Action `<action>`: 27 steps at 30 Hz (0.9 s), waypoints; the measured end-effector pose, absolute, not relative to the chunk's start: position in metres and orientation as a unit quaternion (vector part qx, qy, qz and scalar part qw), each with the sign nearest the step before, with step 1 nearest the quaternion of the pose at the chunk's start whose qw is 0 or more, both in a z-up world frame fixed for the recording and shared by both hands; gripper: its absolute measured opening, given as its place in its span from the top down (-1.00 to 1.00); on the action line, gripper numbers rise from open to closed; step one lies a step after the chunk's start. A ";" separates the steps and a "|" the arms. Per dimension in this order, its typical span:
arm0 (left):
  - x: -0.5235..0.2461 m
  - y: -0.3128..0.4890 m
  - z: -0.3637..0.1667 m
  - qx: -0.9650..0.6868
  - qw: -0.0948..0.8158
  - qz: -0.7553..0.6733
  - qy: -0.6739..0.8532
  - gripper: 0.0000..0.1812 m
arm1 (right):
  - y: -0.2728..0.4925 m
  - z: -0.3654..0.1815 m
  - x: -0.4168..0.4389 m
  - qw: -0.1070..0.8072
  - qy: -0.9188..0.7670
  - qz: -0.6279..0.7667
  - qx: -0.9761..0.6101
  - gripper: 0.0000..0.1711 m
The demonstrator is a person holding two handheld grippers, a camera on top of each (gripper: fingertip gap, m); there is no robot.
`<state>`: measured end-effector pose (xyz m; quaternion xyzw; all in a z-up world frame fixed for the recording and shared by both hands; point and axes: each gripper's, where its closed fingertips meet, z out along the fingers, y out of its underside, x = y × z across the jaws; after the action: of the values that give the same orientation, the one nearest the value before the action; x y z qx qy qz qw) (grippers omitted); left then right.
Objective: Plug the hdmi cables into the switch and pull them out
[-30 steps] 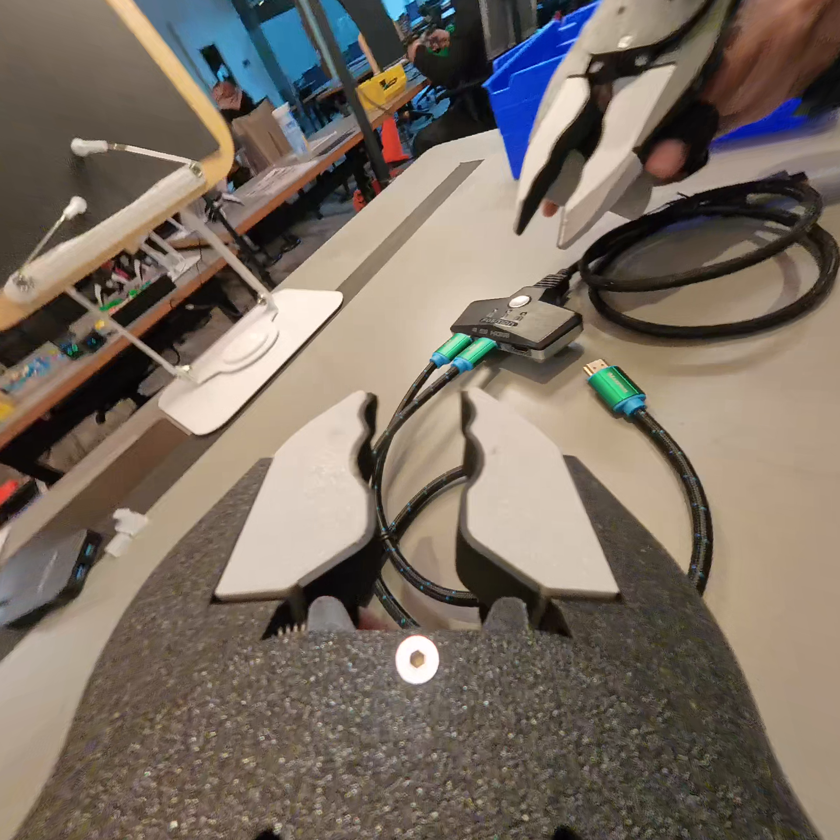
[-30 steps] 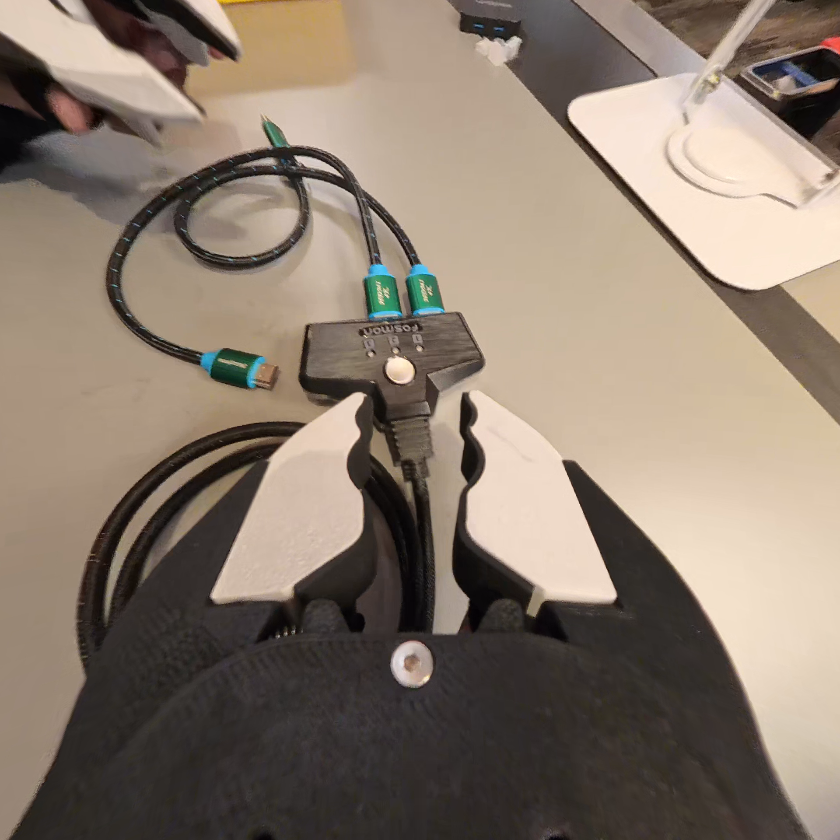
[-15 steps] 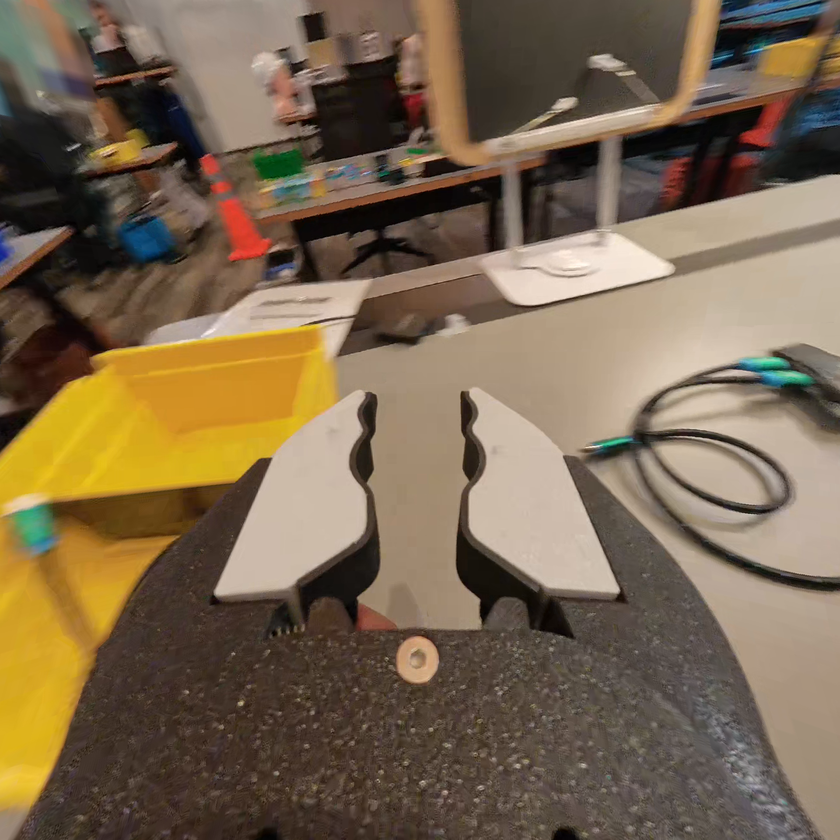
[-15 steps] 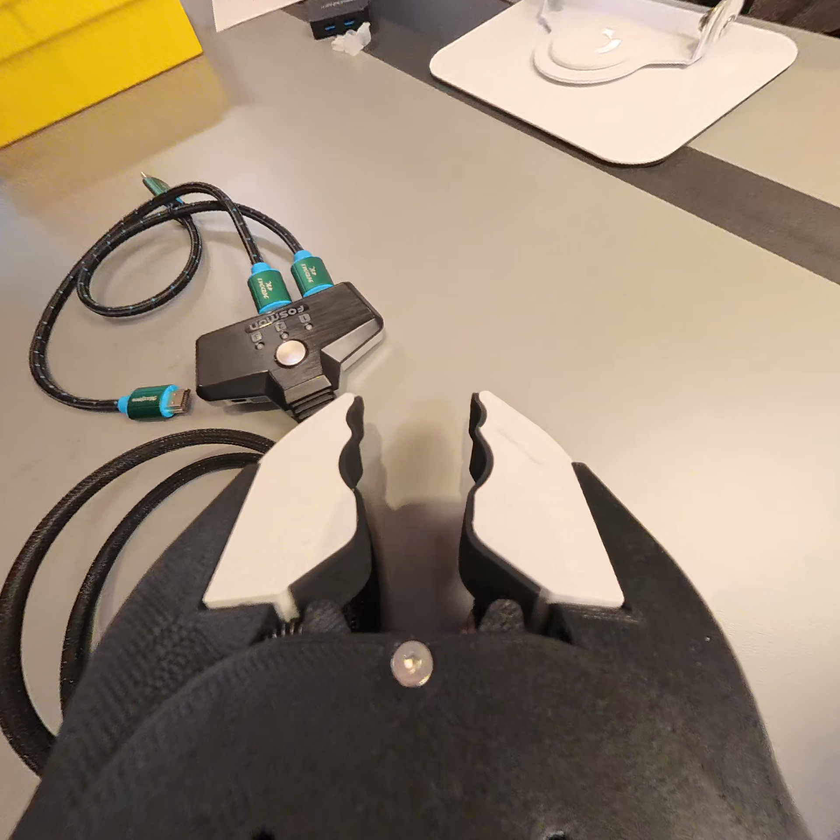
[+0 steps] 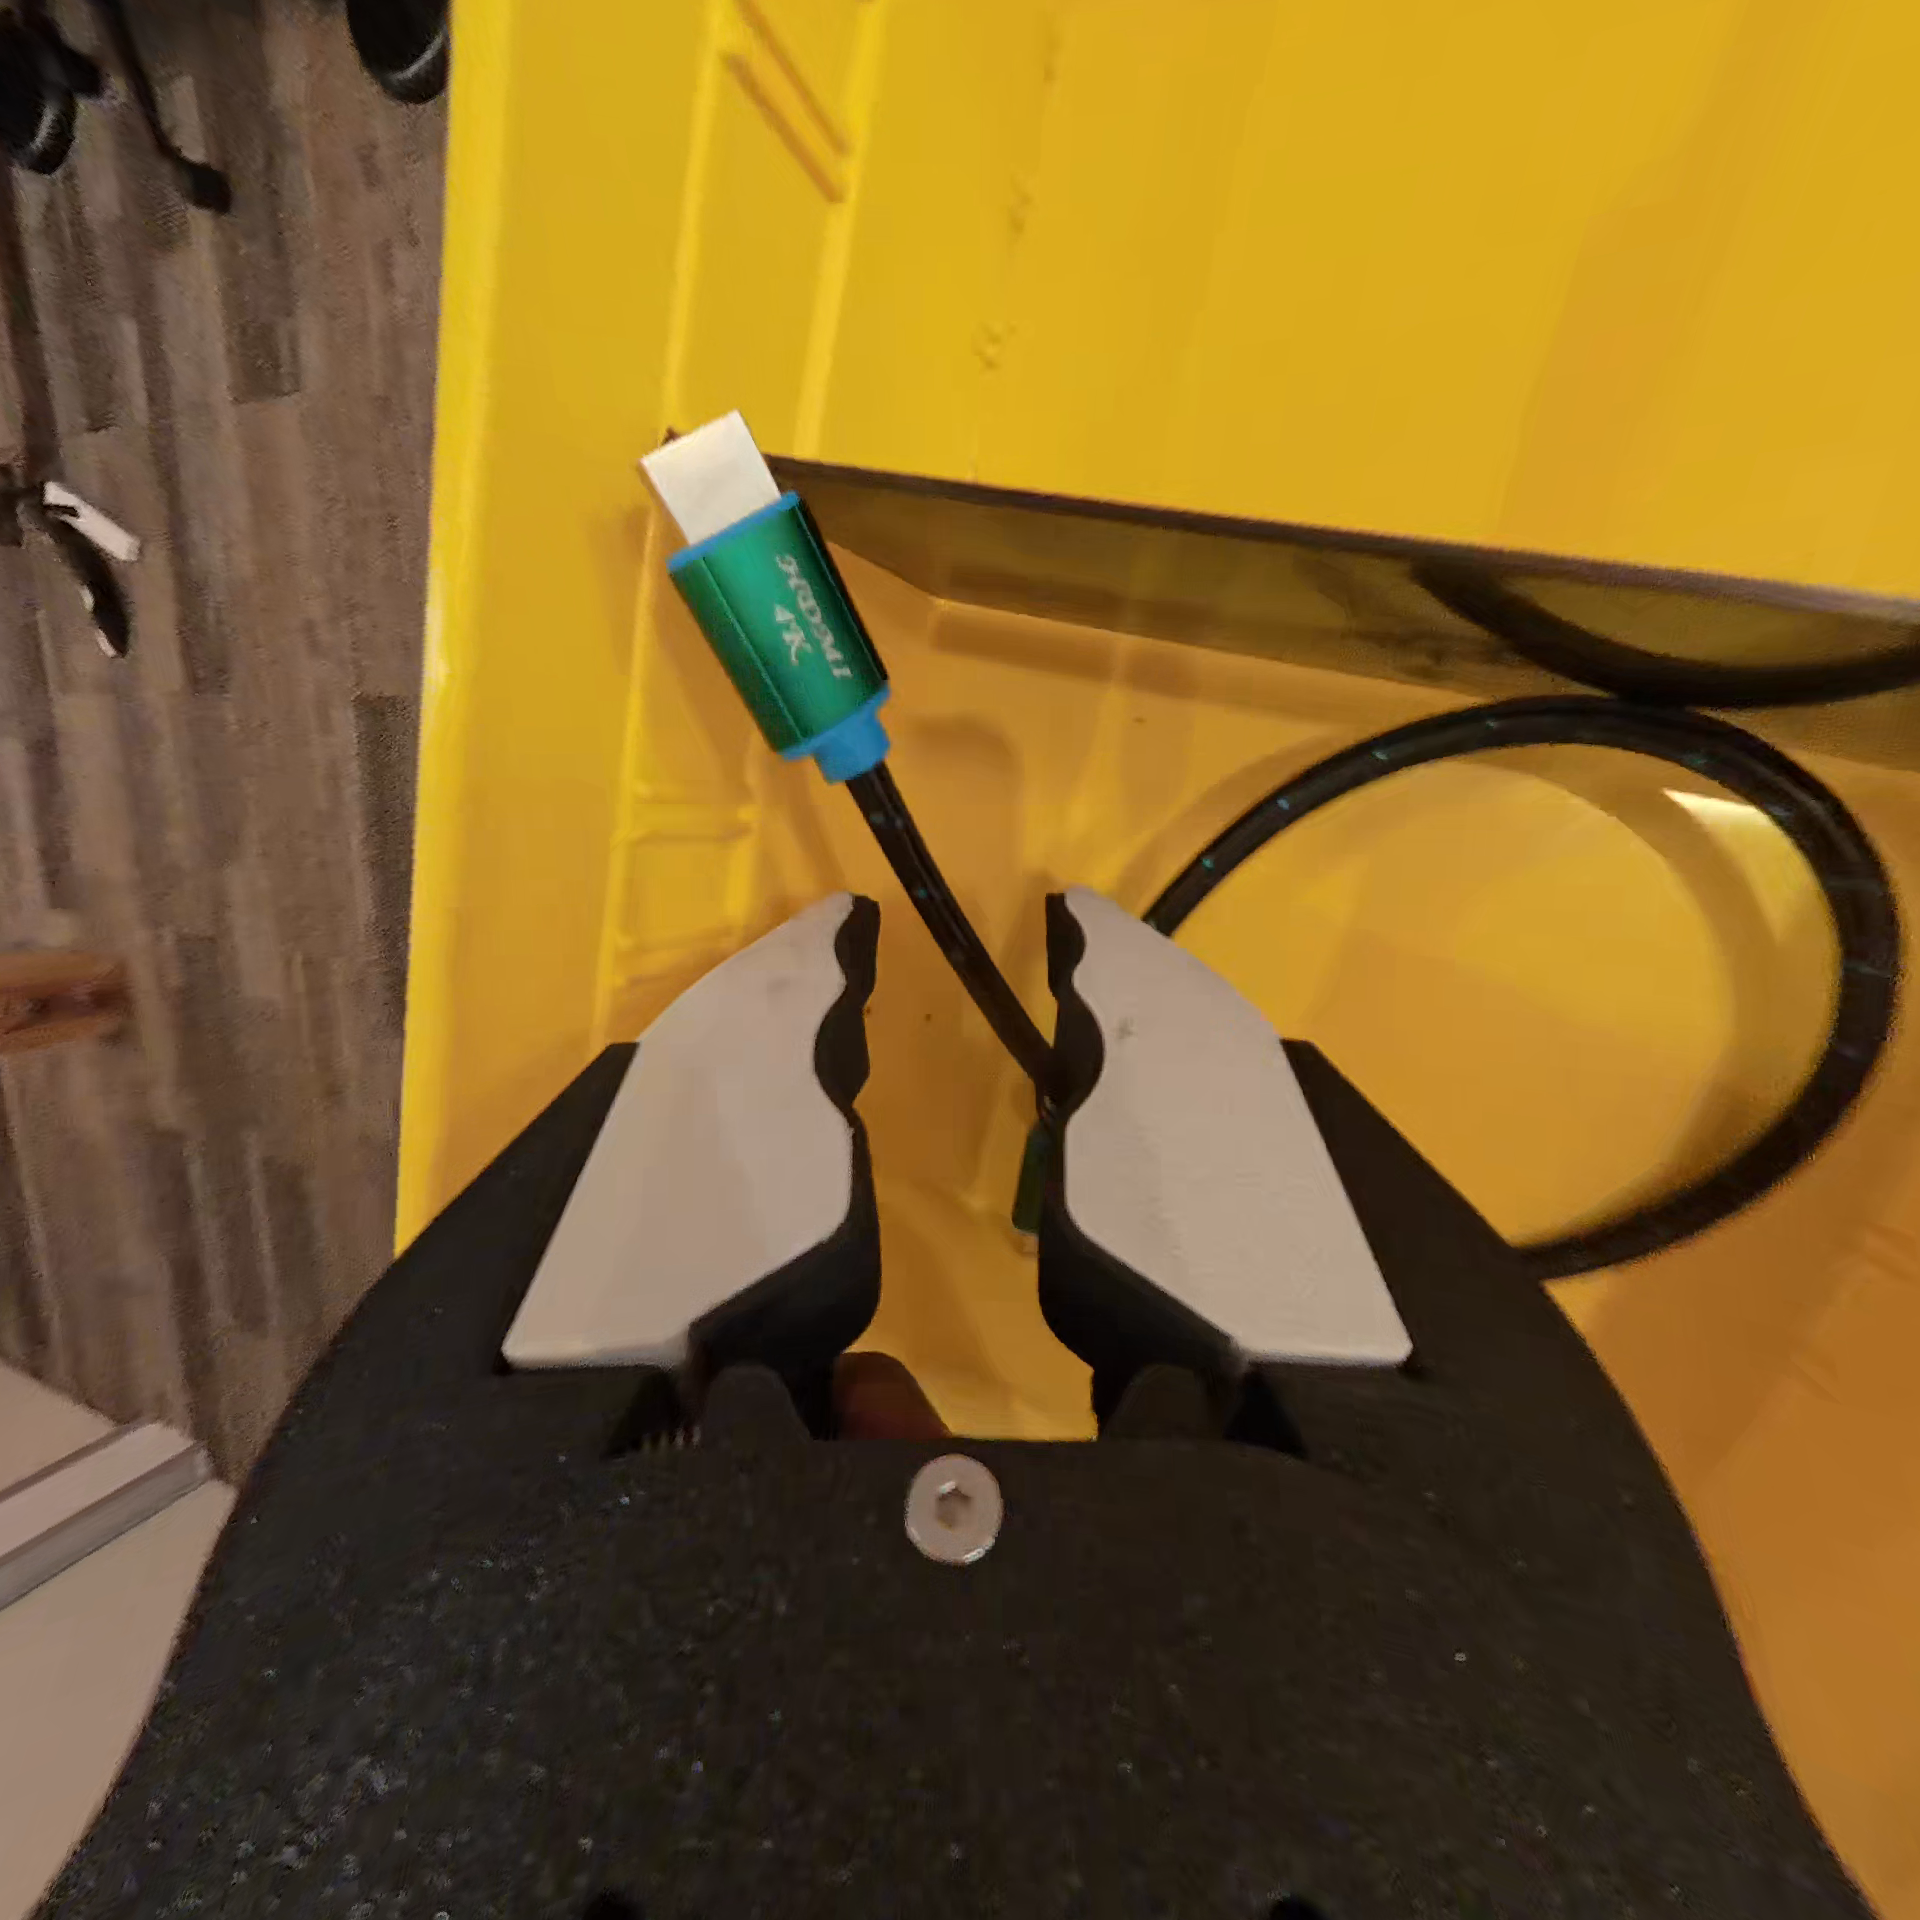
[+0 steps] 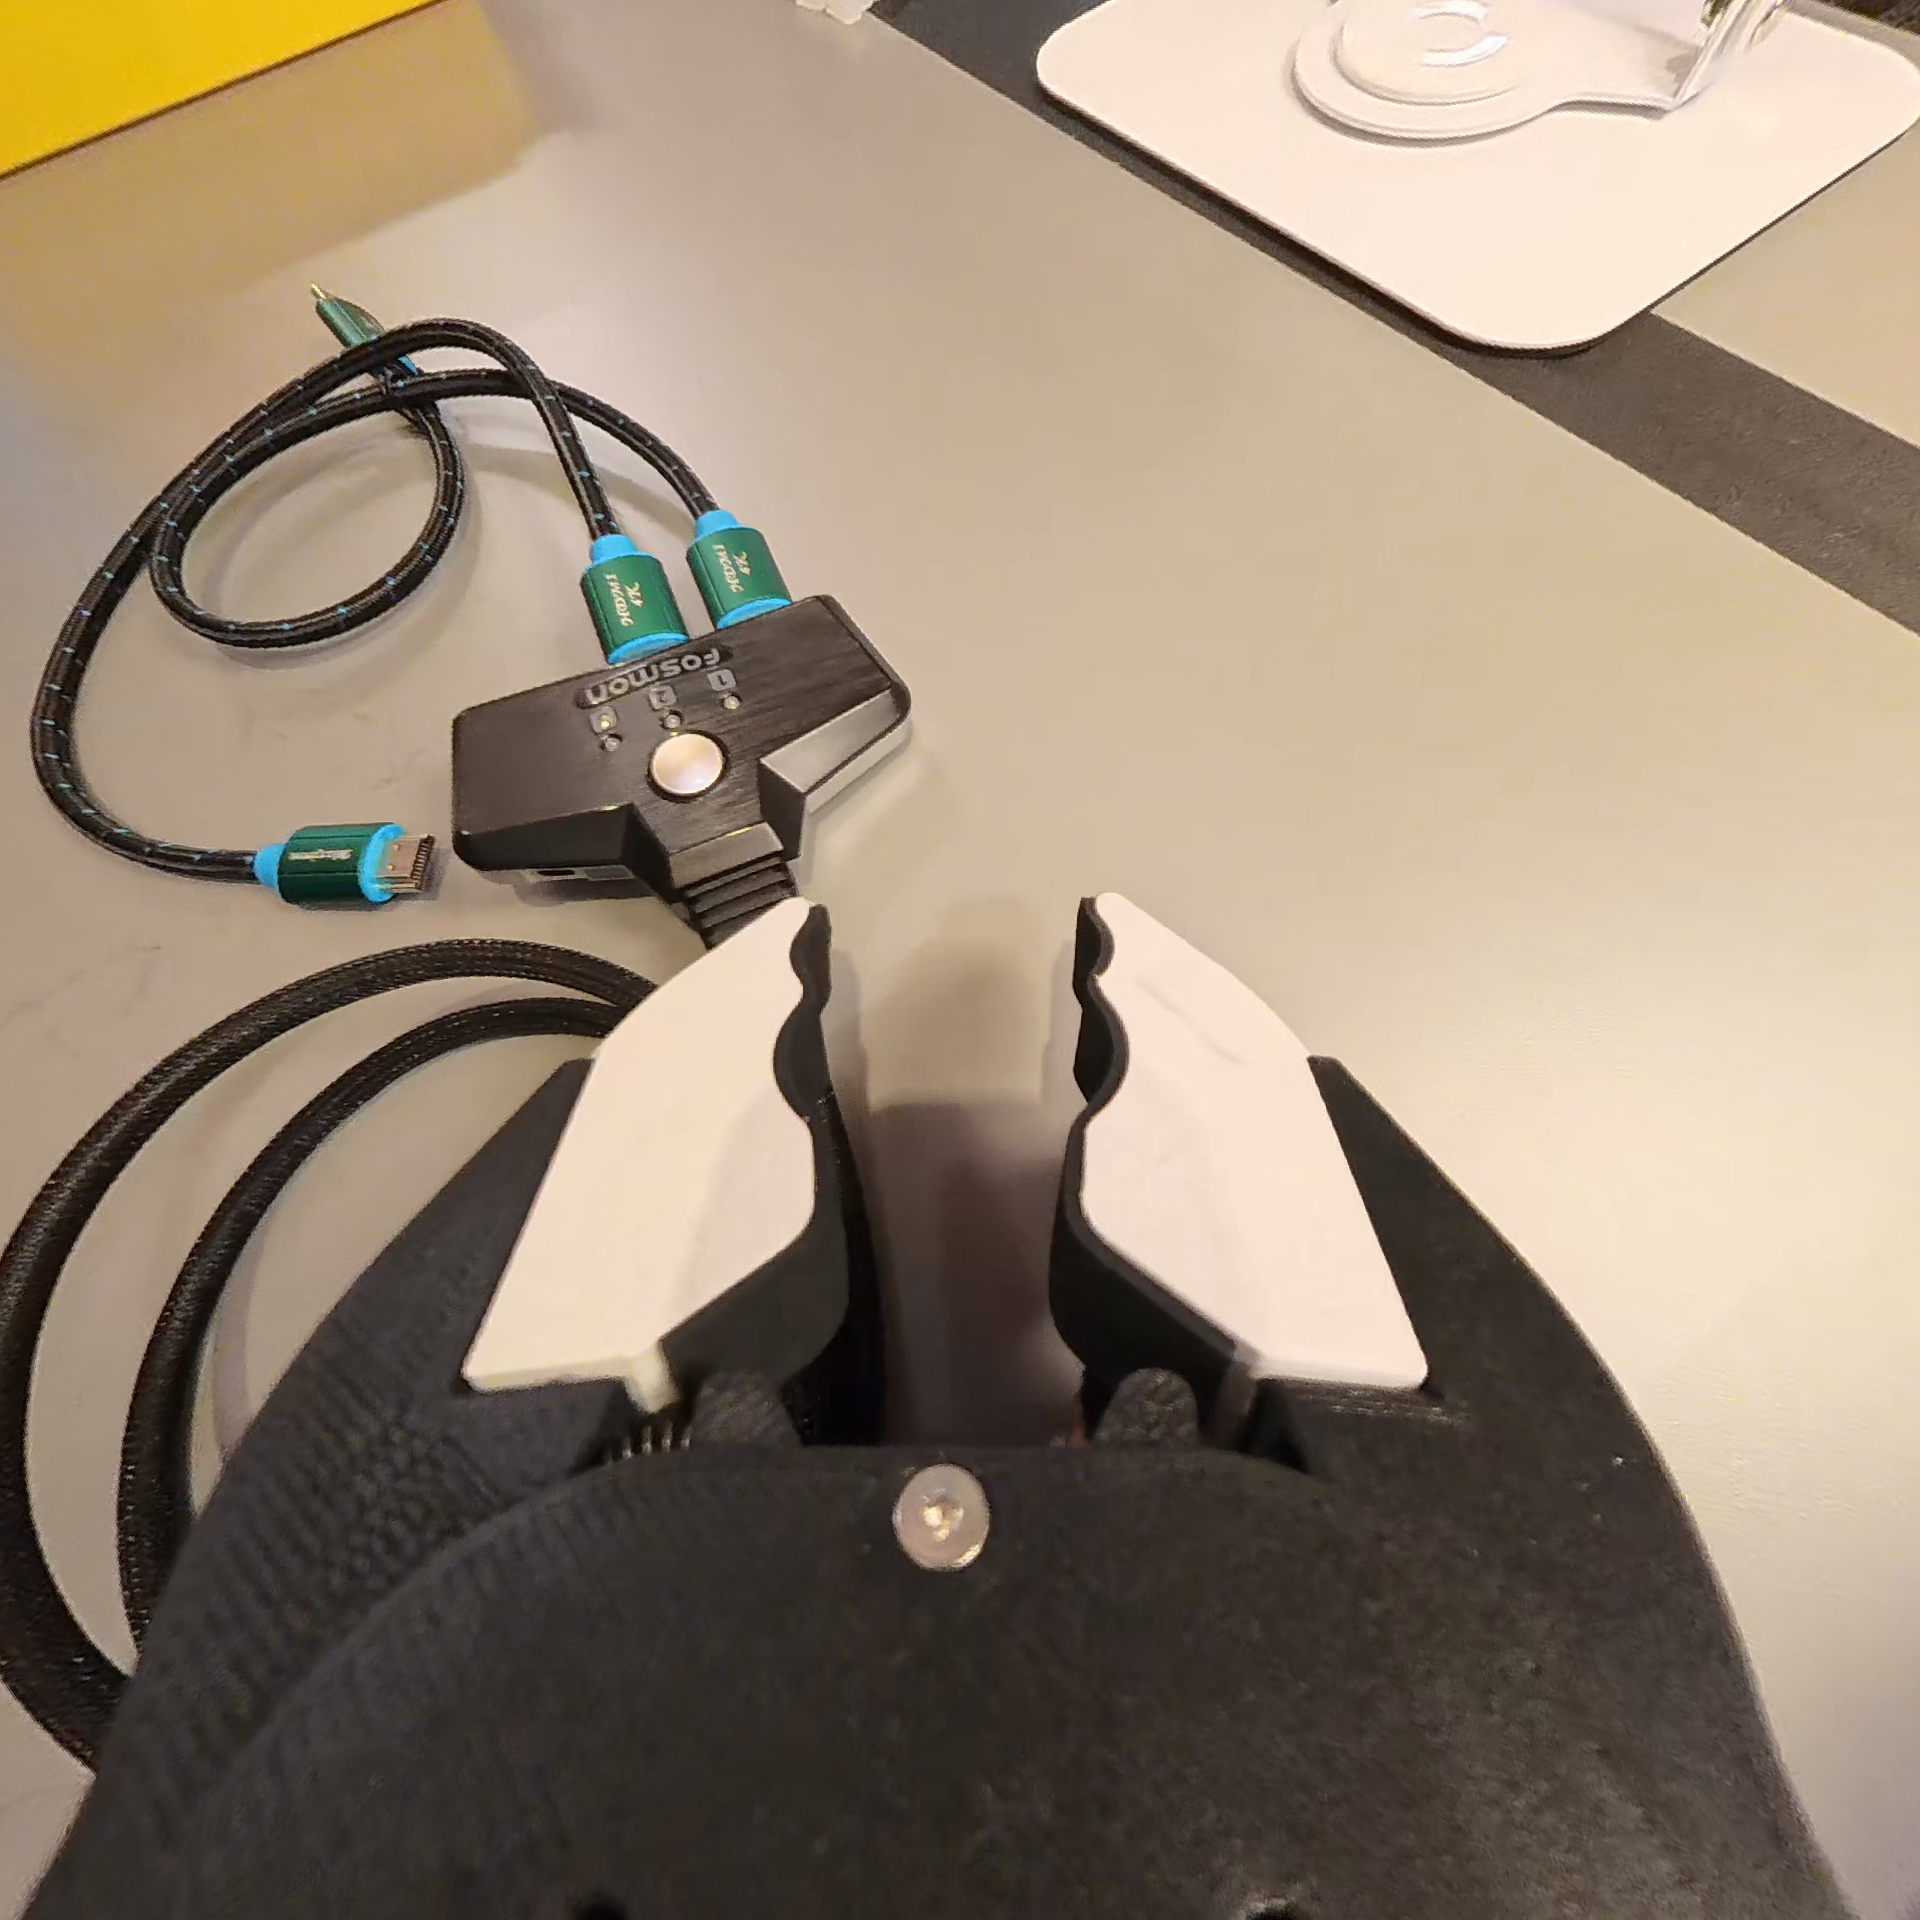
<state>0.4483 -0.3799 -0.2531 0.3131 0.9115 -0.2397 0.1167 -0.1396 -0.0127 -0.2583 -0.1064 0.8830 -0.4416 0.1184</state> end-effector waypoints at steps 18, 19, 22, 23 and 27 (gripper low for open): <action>0.309 -0.273 0.014 0.486 0.033 -0.561 0.669 0.96 | -0.012 -0.263 -0.135 0.121 0.888 -0.427 -0.120 0.46; 0.284 -0.255 0.014 0.519 -0.007 -0.546 0.658 0.96 | -0.012 -0.263 -0.135 0.118 0.888 -0.427 -0.122 0.46; 0.207 -0.193 -0.019 0.620 -0.131 -0.459 0.623 0.96 | -0.013 -0.259 -0.136 0.111 0.883 -0.441 -0.117 0.45; 0.184 -0.172 -0.038 0.653 -0.161 -0.421 0.608 0.96 | -0.014 -0.255 -0.136 0.114 0.879 -0.449 -0.112 0.46; 0.105 -0.098 -0.134 0.763 -0.223 -0.250 0.553 0.96 | -0.014 -0.232 -0.126 0.126 0.857 -0.484 -0.120 0.46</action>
<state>0.1046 -0.0977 -0.1341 0.7632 0.5526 -0.2501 -0.2229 -0.1257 -0.0145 -0.2321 -0.1201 0.8575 -0.4843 0.1256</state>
